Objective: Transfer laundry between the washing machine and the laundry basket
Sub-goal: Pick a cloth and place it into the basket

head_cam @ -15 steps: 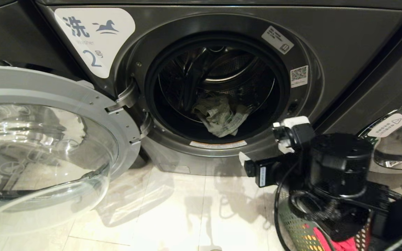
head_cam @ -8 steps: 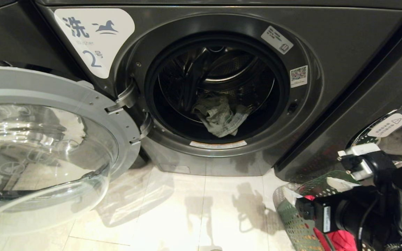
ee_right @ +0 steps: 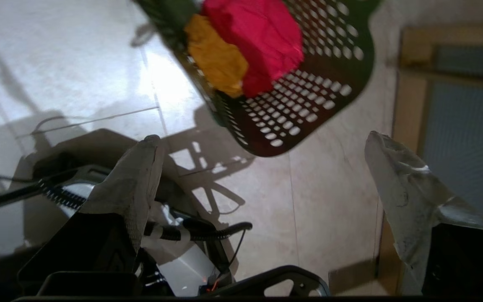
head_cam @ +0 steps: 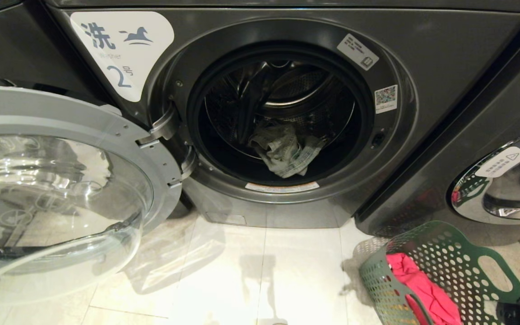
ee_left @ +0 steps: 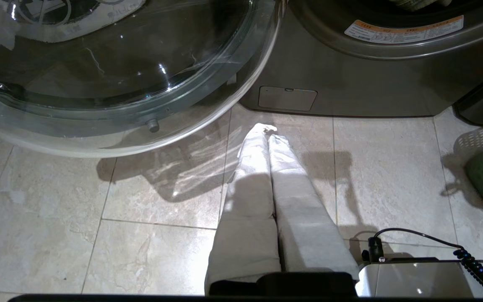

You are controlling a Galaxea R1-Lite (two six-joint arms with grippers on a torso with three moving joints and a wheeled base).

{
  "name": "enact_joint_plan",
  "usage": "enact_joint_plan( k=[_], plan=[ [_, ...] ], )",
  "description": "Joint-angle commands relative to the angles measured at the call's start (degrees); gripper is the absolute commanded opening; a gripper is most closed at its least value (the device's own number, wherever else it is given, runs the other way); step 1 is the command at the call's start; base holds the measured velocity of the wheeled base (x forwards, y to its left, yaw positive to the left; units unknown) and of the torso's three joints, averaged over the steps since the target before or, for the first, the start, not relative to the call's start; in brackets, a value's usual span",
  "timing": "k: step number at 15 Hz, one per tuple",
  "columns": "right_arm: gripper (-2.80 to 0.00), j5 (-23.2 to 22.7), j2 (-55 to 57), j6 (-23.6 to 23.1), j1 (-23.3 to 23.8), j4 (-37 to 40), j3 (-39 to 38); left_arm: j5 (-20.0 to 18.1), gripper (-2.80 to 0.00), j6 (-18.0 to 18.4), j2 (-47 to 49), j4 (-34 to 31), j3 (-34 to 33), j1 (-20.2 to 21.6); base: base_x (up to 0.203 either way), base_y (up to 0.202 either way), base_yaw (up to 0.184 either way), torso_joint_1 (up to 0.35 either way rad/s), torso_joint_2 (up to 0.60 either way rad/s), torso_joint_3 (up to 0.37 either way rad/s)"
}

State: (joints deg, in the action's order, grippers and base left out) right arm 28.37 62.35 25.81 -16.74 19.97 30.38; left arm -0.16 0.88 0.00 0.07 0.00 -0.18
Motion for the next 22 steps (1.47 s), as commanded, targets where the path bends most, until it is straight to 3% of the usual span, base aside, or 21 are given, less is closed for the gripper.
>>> enact_joint_plan(
  k=[1,3,4,7,10,13,16,22],
  plan=[
    [0.00,-3.6,3.2,-2.6,17.7,1.2,0.5,0.0,-2.80,0.0,0.1,0.0,0.0,0.0,0.000,0.000,0.000,0.000,0.00,0.000],
    [0.00,-6.8,8.3,-5.5,29.2,1.9,0.6,0.0,-2.80,0.0,0.0,0.0,0.0,0.0,0.000,0.000,0.000,0.000,0.00,0.000],
    [0.00,-8.4,12.5,-6.4,32.8,2.1,0.8,0.0,-2.80,0.0,0.0,0.0,0.0,0.0,0.000,0.000,0.000,0.000,0.00,0.000],
    [0.00,-14.4,23.7,-7.5,37.9,0.8,1.4,0.0,-2.80,0.0,0.1,0.0,0.0,0.0,0.000,0.000,0.000,0.000,0.00,0.000],
    [0.00,-20.0,33.6,-9.2,40.6,-6.2,3.6,0.0,-2.80,0.0,0.1,0.0,0.0,0.0,0.000,0.000,0.000,0.000,0.00,0.000],
    [0.00,-21.5,41.3,-13.9,42.6,-10.7,9.7,0.0,-2.80,0.0,0.1,0.0,0.0,0.0,0.000,0.000,0.000,0.000,0.00,0.000],
    [0.00,-24.0,41.6,-20.1,45.6,-11.1,11.8,0.0,-2.80,0.0,0.1,0.0,0.0,0.0,0.000,0.000,0.000,0.000,0.00,0.000],
    [0.00,-24.7,37.6,-19.7,45.7,-12.6,10.3,0.0,-2.80,0.0,0.1,0.0,0.0,0.0,0.000,0.000,0.000,0.000,0.00,0.000]
  ],
)
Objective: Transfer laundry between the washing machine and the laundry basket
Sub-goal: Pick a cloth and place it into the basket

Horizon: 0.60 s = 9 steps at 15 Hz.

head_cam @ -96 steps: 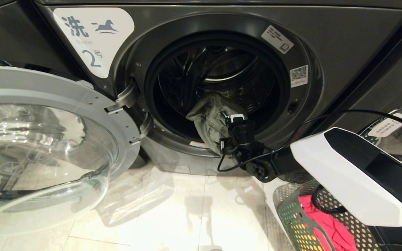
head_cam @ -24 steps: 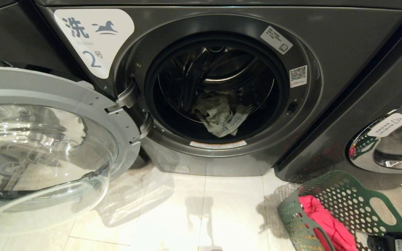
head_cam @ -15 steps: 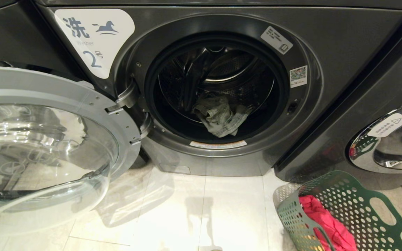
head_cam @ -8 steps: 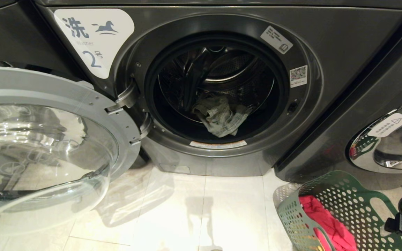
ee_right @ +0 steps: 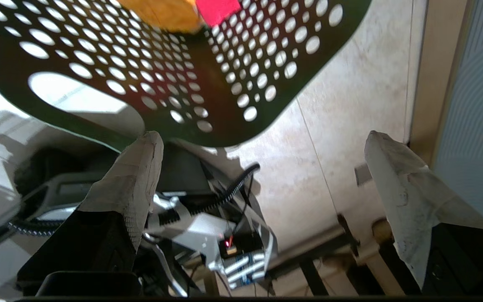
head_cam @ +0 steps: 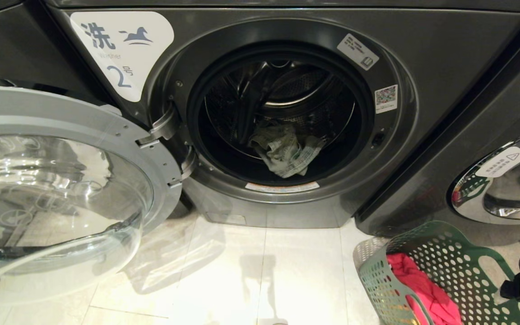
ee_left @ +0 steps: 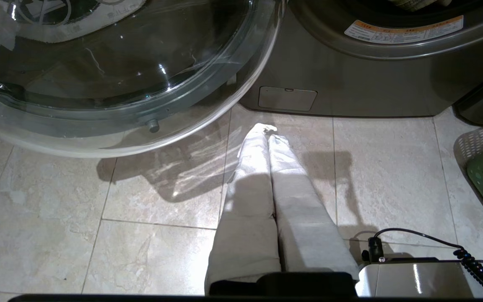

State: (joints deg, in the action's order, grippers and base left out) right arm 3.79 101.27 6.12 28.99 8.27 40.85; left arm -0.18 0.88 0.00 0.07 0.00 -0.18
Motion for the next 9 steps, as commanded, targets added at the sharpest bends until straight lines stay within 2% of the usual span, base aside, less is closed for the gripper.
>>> enact_joint_plan(
  k=[1,9],
  plan=[
    [0.00,-0.1,-1.3,-0.2,-0.1,-2.9,-0.6,0.0,-2.80,0.0,0.1,0.0,0.0,0.0,0.000,0.000,0.000,0.000,0.00,0.000],
    [0.00,0.0,-2.9,-0.5,-0.7,-4.5,-1.6,0.0,-2.80,0.0,0.0,0.0,0.0,0.0,0.000,0.000,0.000,0.000,0.00,0.000]
  ],
)
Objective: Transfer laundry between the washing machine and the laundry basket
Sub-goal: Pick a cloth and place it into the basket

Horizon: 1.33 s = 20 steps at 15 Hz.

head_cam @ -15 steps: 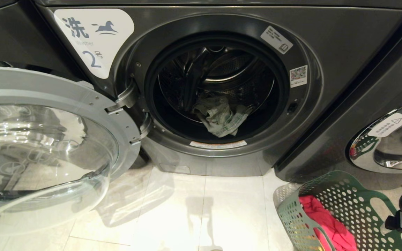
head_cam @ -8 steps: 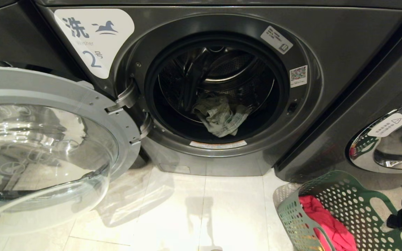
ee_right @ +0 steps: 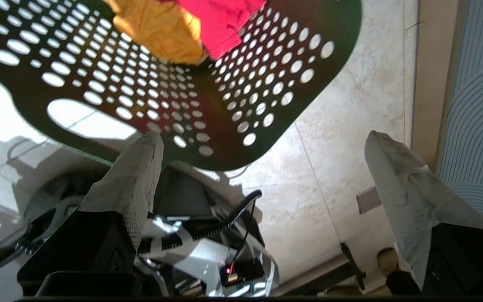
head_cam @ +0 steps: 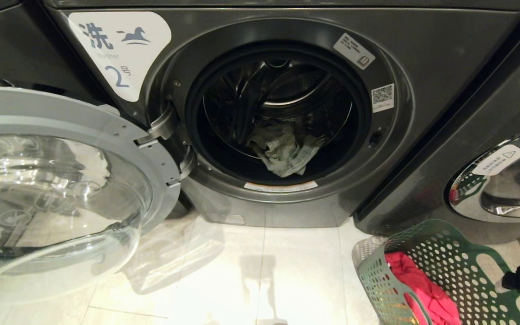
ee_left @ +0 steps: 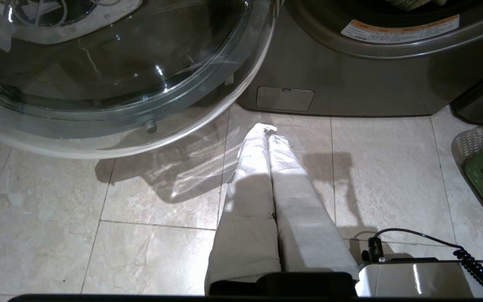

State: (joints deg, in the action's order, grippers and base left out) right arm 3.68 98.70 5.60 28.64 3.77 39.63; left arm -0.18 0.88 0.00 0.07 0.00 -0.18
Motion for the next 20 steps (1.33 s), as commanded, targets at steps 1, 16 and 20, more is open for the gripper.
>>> enact_joint_plan(
  k=[1,16,20],
  plan=[
    [0.00,0.3,-0.2,0.0,-0.3,0.0,-0.3,0.0,-2.80,0.0,0.0,0.0,0.0,0.0,0.002,0.005,-0.058,-0.001,-0.01,0.002],
    [0.00,-4.0,-1.1,-4.5,-0.3,-8.2,-4.0,0.0,-2.80,0.0,0.0,0.0,0.0,0.0,0.000,0.006,-0.145,0.002,0.00,0.003],
    [0.00,-10.7,-5.5,-13.1,-0.5,-11.8,-9.8,0.1,-2.80,-0.7,0.1,0.0,0.0,0.0,0.000,0.000,0.000,0.000,0.00,0.000]
  ],
)
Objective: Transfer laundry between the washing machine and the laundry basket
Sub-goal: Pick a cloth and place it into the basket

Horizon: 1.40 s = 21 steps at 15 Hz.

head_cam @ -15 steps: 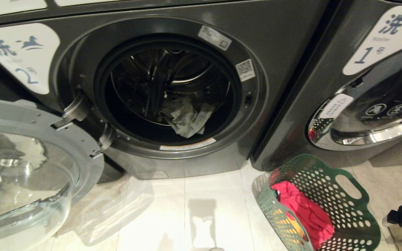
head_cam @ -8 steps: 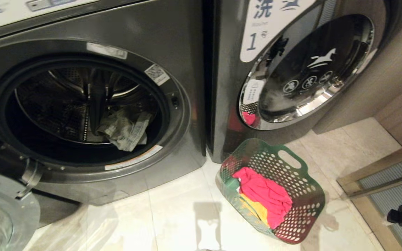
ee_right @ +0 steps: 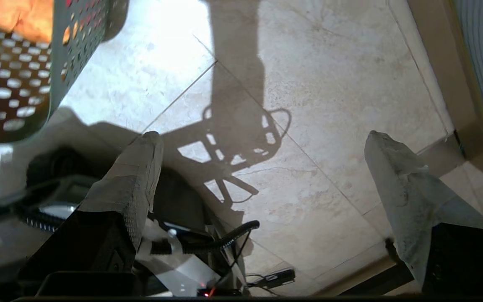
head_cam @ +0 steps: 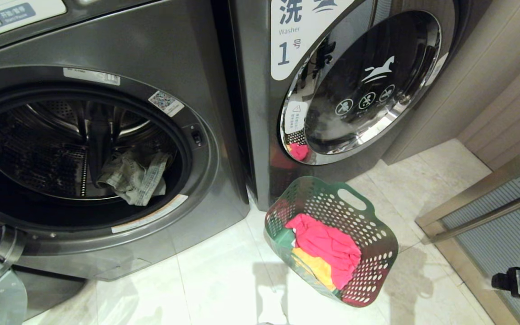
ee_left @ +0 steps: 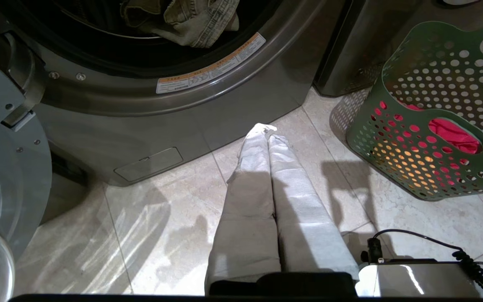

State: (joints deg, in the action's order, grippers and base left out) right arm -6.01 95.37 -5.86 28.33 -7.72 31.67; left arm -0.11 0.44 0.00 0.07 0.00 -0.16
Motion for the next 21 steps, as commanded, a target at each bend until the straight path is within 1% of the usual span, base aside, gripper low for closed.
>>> enact_joint_plan(
  k=[1,3,5,6,7,8,9,11,13,16,18,19,21],
  plan=[
    [0.00,-2.9,-2.6,-2.0,-0.8,-0.6,-2.3,0.0,-2.80,-0.3,0.1,0.0,0.0,0.0,0.000,0.000,0.000,0.000,0.00,0.000],
    [0.00,-5.1,-3.4,-3.1,-1.3,-0.6,-3.5,0.0,-2.80,-0.3,0.0,0.0,0.0,0.0,0.000,0.000,0.000,0.000,0.00,0.000],
    [0.00,-5.9,-3.5,-3.3,-1.9,-0.6,-4.2,0.0,-2.80,-0.3,0.0,0.0,0.0,0.0,0.000,0.000,0.000,0.000,0.00,0.000],
    [0.00,-7.8,-3.4,-3.3,-1.9,-0.6,-4.2,0.0,-2.80,-0.2,0.0,0.0,0.0,0.0,0.000,0.000,0.000,0.000,0.00,0.000],
    [0.00,-10.7,-3.2,-3.5,-2.0,-0.6,-4.2,-0.1,-2.80,-0.2,0.1,0.0,0.0,0.0,0.000,0.000,0.000,0.000,0.00,0.000],
    [0.00,-12.3,-2.8,-3.6,-3.1,-0.6,-4.1,0.0,-2.80,-0.3,0.1,0.0,0.0,0.0,0.000,0.000,0.000,0.000,0.00,0.000],
    [0.00,-13.0,-1.8,-3.5,-5.0,-0.6,-3.9,0.0,-2.80,-0.3,0.0,0.0,0.0,0.0,0.000,0.000,0.000,0.000,0.00,0.000],
    [0.00,-13.1,1.6,-3.4,-9.0,-2.3,-3.4,0.0,-2.80,-0.3,0.1,0.0,0.0,0.0,0.000,0.000,0.000,0.000,0.00,0.000],
    [0.00,-12.8,6.5,-3.2,-12.4,-8.3,-3.4,0.0,-2.80,-0.3,0.0,0.0,0.0,0.0,0.000,0.000,0.000,0.000,0.00,0.000],
    [0.00,-12.4,14.7,-3.2,-15.2,-18.4,-3.2,0.0,-2.80,-0.3,0.0,0.0,0.0,0.0,0.000,0.000,0.000,0.001,0.00,-0.014],
    [0.00,-10.5,19.5,-3.2,-17.3,-24.6,-2.6,0.0,-2.80,-0.2,0.0,0.1,0.0,0.0,0.000,0.000,0.000,0.002,0.00,-0.119],
    [0.00,-9.5,21.5,-3.2,-18.8,-27.1,-2.0,0.0,-2.80,-0.2,0.0,0.1,0.0,0.0,0.000,0.000,0.000,0.002,0.00,-0.168],
    [0.00,-8.9,22.5,-3.2,-21.5,-28.9,-0.9,0.0,-2.80,-0.2,0.1,0.1,0.0,0.0,0.000,0.000,0.000,0.002,0.00,-0.187]
  ],
)
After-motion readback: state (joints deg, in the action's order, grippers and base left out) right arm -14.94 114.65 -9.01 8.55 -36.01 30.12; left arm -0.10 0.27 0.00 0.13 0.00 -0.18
